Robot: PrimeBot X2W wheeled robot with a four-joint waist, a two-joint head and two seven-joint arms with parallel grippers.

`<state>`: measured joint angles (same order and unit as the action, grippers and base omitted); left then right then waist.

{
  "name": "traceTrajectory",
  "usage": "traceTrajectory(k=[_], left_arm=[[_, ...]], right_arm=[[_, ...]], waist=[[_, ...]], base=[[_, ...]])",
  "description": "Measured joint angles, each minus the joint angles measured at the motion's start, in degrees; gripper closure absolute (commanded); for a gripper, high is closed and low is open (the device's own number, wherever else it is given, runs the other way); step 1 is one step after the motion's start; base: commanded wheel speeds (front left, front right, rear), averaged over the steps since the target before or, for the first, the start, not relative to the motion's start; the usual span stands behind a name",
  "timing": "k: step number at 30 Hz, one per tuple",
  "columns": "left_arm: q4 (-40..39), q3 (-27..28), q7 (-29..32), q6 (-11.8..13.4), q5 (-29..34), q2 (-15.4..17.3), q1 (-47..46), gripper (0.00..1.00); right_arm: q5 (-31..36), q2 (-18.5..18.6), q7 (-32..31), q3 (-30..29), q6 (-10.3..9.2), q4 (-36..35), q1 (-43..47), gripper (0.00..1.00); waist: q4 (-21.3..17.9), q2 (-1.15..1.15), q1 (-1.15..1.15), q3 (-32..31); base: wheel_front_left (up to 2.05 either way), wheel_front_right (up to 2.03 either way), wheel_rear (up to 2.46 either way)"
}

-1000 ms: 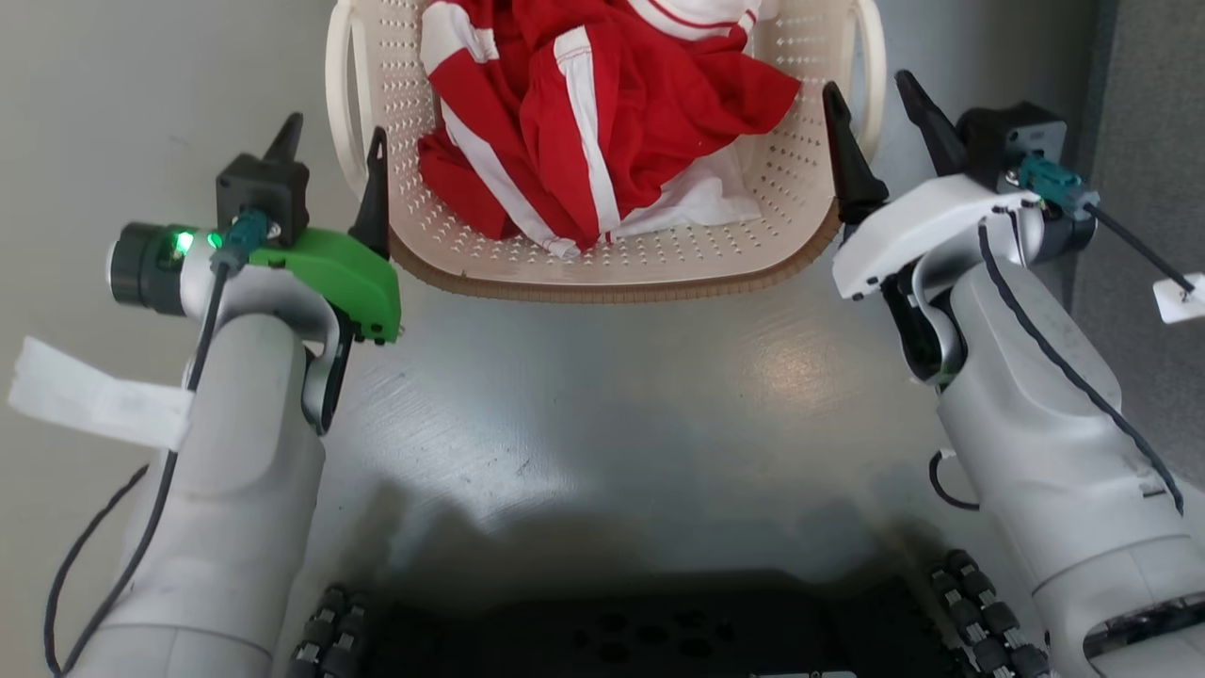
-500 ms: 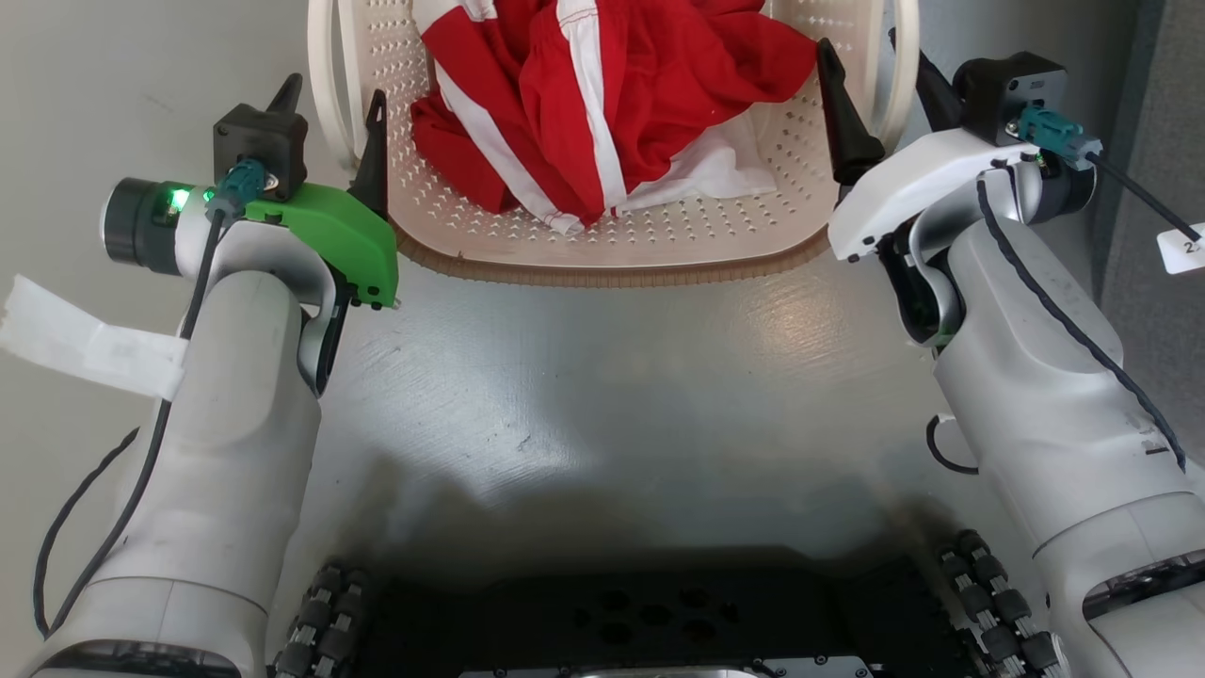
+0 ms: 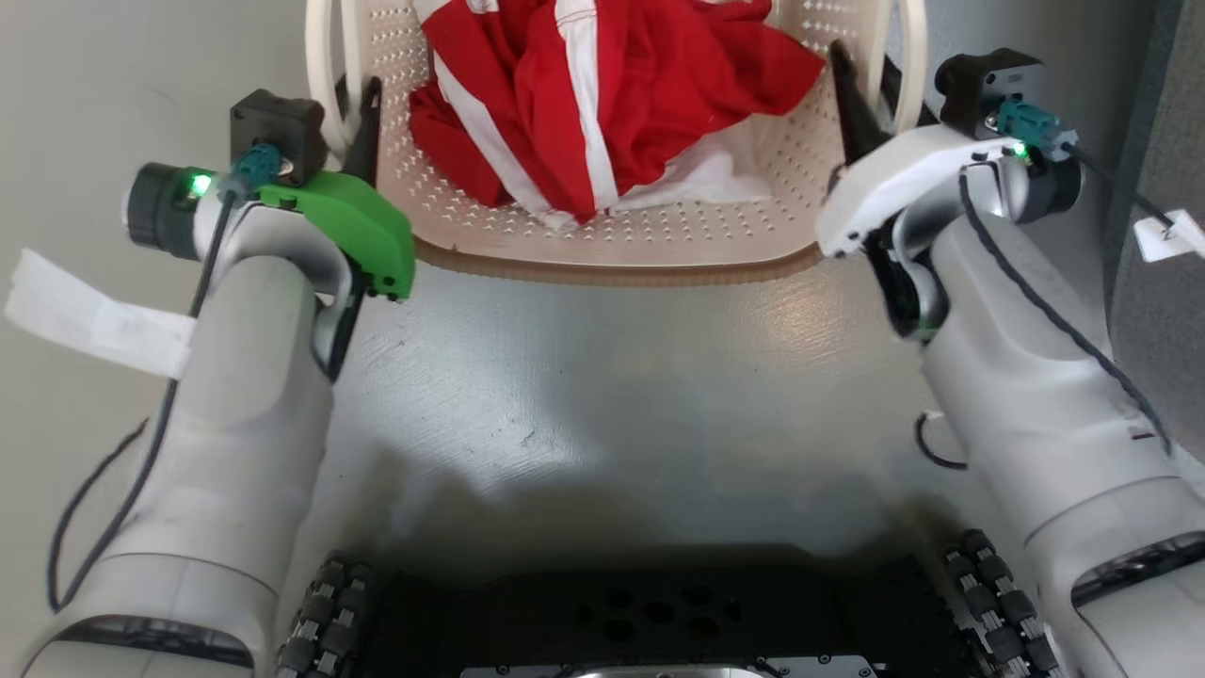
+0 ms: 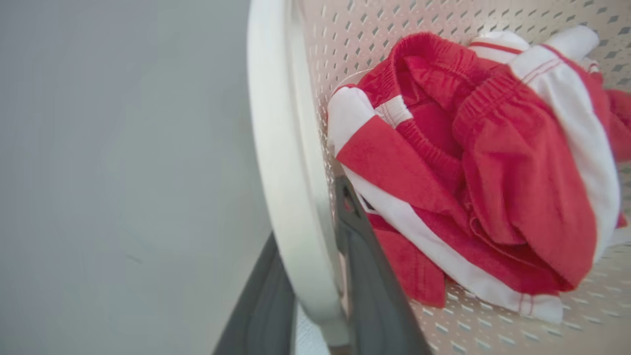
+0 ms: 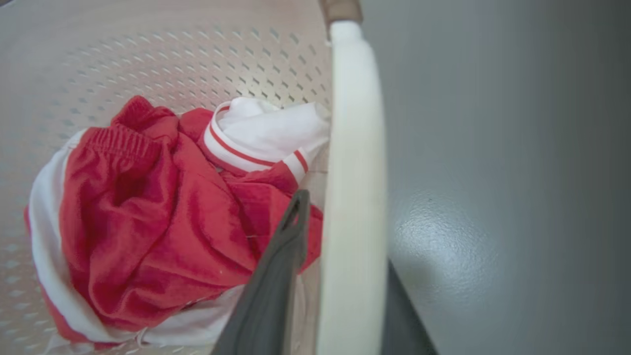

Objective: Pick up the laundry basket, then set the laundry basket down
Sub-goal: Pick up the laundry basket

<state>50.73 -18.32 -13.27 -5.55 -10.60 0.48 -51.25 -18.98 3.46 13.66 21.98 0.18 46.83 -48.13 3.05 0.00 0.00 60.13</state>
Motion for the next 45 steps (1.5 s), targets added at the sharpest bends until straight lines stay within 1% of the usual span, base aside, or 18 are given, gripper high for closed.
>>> traceTrajectory(k=[1,10,21,29,32,41,45], left_arm=[[0.3,-0.2,0.0,0.0,-0.5,-0.3,-0.1,1.00],[2.4,-1.9,-0.4,-0.1,-2.9,-0.5,-0.4,1.00],[5.2,-3.1,-0.5,-0.5,-4.8,-0.8,-0.3,1.00],[7.5,-4.0,-0.7,-0.5,-5.9,-1.1,1.2,1.00],[8.2,-4.1,-0.8,-0.5,-6.1,-1.2,2.0,1.00],[11.2,-5.7,-0.9,-1.1,-9.1,-1.7,6.9,1.00],[12.2,-6.2,-0.9,-1.3,-10.1,-1.9,9.3,1.00]], right_arm=[[-0.7,-0.4,0.2,-0.1,-0.75,0.1,-0.2,1.00],[-2.3,-0.3,0.2,1.0,-0.75,3.0,-1.3,1.00],[-4.2,-0.5,0.5,2.3,-0.68,6.7,-1.3,1.00],[-6.3,-0.8,0.5,3.4,0.29,9.0,-0.5,1.00],[-6.7,-0.9,0.5,3.6,0.32,9.6,0.0,1.00],[-9.9,-1.7,0.5,4.8,1.36,13.3,4.5,1.00],[-11.1,-1.9,0.5,6.0,2.30,14.6,6.7,1.00]], waist=[[0.0,0.00,0.00,0.0],[-0.2,0.00,0.00,-1.0],[-0.5,0.00,0.00,-4.9],[-0.9,0.00,0.00,-9.3],[-1.0,0.00,0.00,-10.6],[-1.3,0.00,0.00,-16.9],[-1.4,0.00,0.00,-19.8]], base=[[0.00,0.00,0.00],[0.00,0.00,0.00],[0.00,0.00,0.00],[0.00,0.00,0.00],[0.00,0.00,0.00],[0.00,0.00,0.00],[0.00,0.00,0.00]])
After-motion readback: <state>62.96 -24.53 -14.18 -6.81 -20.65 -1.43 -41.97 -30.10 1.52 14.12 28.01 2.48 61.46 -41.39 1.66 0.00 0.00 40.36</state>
